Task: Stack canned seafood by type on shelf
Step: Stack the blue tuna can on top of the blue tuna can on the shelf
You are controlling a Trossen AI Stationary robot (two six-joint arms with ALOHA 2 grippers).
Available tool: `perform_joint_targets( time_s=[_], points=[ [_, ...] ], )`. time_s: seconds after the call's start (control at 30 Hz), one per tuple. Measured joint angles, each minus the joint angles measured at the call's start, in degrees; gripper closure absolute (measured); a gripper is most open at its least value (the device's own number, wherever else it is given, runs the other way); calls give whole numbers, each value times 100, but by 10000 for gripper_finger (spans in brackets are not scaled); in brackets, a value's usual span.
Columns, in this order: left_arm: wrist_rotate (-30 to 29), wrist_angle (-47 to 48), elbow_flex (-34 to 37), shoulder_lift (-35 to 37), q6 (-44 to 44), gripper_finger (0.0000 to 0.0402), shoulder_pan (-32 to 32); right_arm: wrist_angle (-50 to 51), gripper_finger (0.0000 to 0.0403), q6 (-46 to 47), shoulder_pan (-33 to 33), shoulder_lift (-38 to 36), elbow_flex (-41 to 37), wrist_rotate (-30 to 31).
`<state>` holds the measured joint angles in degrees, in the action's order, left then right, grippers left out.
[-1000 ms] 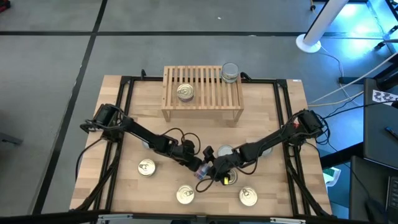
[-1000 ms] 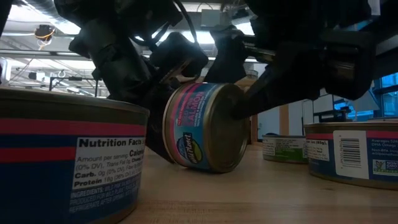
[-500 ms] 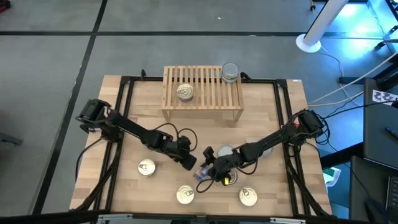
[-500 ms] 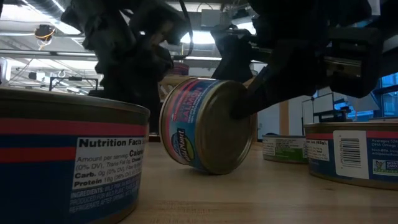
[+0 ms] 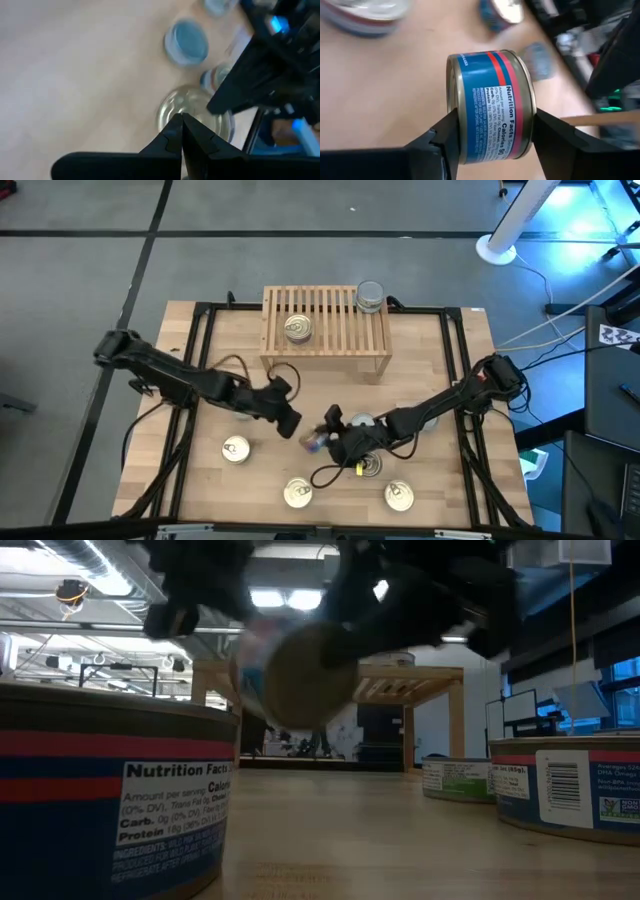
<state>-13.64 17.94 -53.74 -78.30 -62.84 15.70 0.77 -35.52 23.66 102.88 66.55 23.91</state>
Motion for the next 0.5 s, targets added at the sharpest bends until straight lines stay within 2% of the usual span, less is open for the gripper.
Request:
perform_joint_targets(
  time_s=[0.3, 0.4, 0.5],
  points=[
    [-1228, -51, 0, 1392, 1105, 400, -5, -164, 206, -2311, -54, -47, 774, 2373],
    [-1568, -128, -2, 1687, 1501, 400, 4, -446, 206, -3031, -209, -52, 918, 2806],
    [-1784, -142, -2, 1851, 1812, 400, 4, -703, 207, -3536, -467, -52, 1014, 2900]
  ],
)
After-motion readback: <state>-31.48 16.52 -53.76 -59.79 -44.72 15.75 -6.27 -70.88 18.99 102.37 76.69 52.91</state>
